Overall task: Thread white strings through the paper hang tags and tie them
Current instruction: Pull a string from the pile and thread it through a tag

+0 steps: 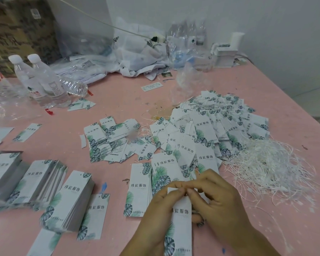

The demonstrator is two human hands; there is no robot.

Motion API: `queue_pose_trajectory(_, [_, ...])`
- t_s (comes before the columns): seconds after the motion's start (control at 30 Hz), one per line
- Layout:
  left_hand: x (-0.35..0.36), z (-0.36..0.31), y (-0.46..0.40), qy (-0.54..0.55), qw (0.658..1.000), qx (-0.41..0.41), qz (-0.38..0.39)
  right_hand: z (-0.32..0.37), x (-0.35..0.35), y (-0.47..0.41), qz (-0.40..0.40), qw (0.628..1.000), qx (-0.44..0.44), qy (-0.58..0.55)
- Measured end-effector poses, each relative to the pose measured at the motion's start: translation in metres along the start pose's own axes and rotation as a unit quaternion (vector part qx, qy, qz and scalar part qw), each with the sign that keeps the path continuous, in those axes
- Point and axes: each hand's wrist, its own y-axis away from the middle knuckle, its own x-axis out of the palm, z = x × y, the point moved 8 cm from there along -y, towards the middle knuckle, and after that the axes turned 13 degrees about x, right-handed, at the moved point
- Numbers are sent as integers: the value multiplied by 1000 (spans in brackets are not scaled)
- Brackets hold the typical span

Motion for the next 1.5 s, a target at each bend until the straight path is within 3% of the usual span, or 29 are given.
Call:
queue_pose_trajectory(0.27, [4, -2, 0, 8, 999, 24, 23, -25, -2, -3, 12, 958, 171, -229])
queue_pose_trajectory(0.63, [-7, -12, 0, -107, 986, 128, 0, -14, 4, 0, 11, 983, 131, -127])
queue_pose_trajectory(1.2, [-11, -24, 5, -196, 959, 198, -50, -5, 3, 5, -51, 996, 76, -17])
queue_pose_trajectory(1.37, [-11, -24, 6, -198, 960, 192, -51, -9, 4, 5, -34, 993, 106, -36])
queue_pose_trajectory(1.5, [-11, -27, 8, -234, 950, 202, -51, -33, 7, 2, 4, 967, 218, -131])
